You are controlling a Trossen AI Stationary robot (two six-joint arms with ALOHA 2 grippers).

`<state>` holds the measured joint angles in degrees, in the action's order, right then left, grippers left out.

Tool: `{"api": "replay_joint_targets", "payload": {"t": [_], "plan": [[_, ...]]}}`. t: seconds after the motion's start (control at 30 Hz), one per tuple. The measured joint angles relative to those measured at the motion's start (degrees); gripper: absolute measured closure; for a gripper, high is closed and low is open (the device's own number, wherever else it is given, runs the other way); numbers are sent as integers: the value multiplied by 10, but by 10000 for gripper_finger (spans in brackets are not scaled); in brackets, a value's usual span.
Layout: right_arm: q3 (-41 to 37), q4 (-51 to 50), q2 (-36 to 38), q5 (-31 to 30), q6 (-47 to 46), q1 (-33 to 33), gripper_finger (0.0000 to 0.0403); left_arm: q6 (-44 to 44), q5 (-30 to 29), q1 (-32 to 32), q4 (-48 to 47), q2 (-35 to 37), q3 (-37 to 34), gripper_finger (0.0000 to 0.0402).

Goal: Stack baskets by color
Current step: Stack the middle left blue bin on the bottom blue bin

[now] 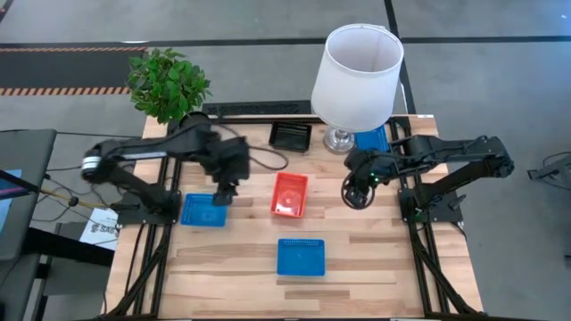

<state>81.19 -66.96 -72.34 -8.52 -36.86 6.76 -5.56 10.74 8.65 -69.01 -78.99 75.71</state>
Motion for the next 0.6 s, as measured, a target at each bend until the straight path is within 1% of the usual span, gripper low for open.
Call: {"api": "replay_joint_targets", "payload": {"t": [0.13, 0.27, 0.4, 0.6], "plan": [[0, 3, 0, 0, -2, 0, 226, -9, -33, 8, 51, 60, -110, 242], [0, 6, 0, 0, -6, 0, 226, -36, -41, 27, 84, 75, -192, 242], [0, 7, 0, 0, -10, 0, 226, -58, -44, 40, 97, 72, -239, 242], [0, 6, 0, 0, -17, 0, 226, -74, -54, 45, 102, 70, -279, 242]]}}
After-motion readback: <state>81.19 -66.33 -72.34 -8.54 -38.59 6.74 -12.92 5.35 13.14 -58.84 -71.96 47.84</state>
